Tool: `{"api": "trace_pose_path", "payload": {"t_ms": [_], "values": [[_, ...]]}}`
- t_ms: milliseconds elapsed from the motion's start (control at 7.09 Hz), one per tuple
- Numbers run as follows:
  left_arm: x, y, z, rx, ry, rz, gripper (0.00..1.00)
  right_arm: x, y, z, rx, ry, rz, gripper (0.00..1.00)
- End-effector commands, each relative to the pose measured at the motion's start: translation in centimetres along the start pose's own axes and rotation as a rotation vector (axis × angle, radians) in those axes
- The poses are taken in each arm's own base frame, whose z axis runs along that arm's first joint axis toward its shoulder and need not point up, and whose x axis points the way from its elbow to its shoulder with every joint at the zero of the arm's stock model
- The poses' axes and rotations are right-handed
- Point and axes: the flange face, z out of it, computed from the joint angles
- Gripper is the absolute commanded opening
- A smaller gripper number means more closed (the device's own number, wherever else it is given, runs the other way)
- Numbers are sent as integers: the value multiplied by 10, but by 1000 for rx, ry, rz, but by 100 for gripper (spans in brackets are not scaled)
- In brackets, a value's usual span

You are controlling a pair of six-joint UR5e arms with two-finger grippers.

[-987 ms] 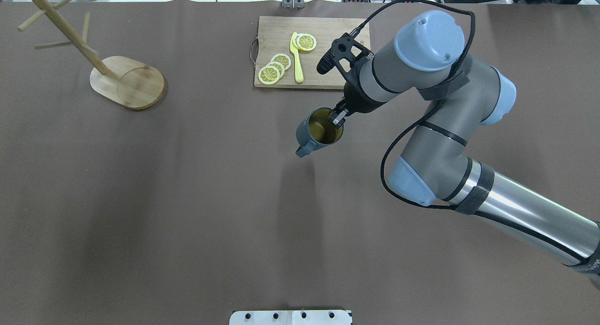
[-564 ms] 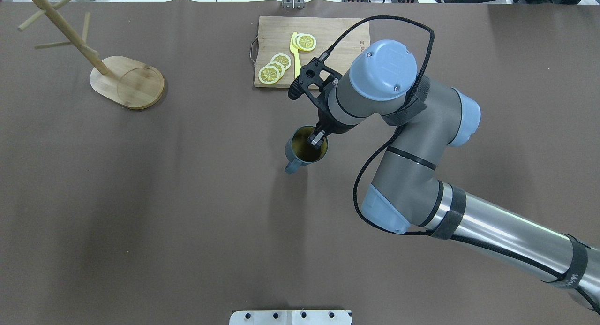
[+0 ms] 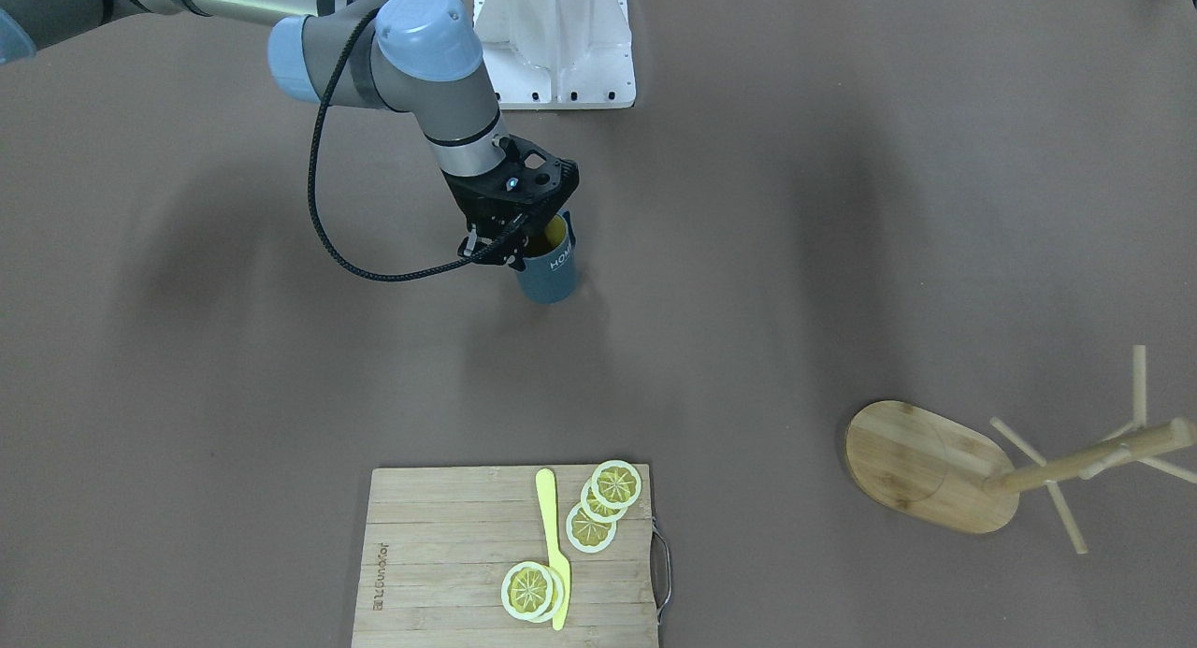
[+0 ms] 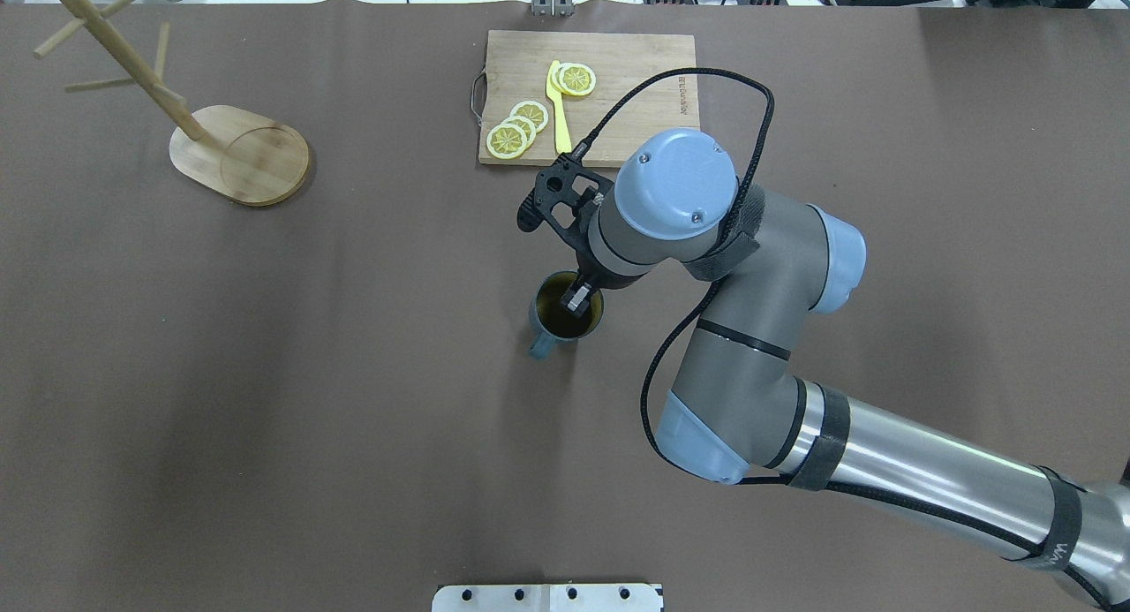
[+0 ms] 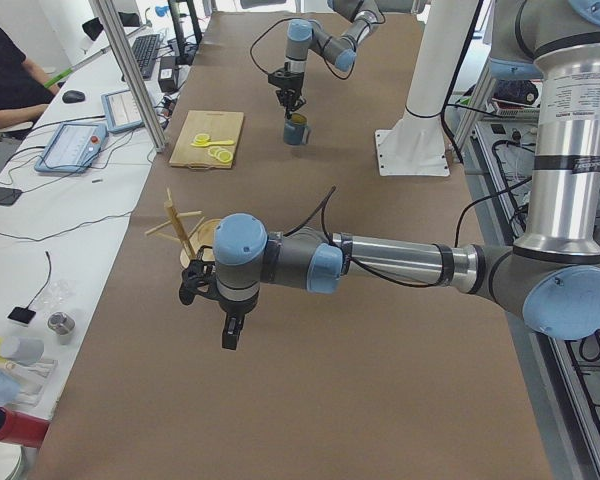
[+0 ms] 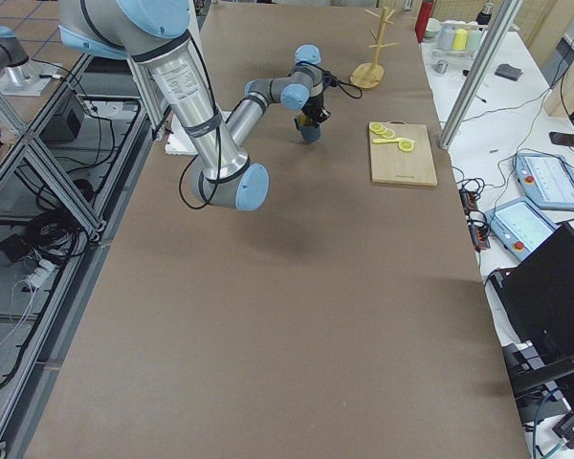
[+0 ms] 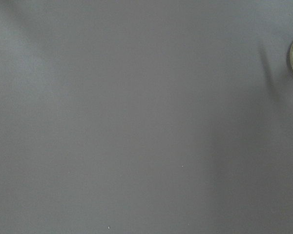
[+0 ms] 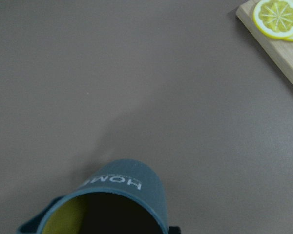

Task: Hang cup on storage rack
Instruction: 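Lower the blue mug onto the table near the cutting board with the right gripper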

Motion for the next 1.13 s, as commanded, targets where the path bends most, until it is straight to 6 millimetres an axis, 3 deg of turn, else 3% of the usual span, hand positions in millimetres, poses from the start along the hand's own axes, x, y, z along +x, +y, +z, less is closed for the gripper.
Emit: {"api": "trace_pose_path", "payload": {"t_ms": [0, 141, 564, 705, 987], "values": [[-2, 1, 2, -3, 0, -2, 98, -24, -5, 7, 6, 11, -13, 29], [-2, 2, 3, -6, 2, -6, 98, -32, -5, 10, 20, 47, -22, 97], [0, 2, 0, -3, 2, -5, 98, -35, -12, 0, 40, 44, -22, 99], [13, -1, -11, 15, 21, 13, 98, -18, -15, -12, 46, 41, -5, 99], [58, -5, -57, 92, 65, 6, 98, 49, -19, -50, 35, -51, 71, 99]]}}
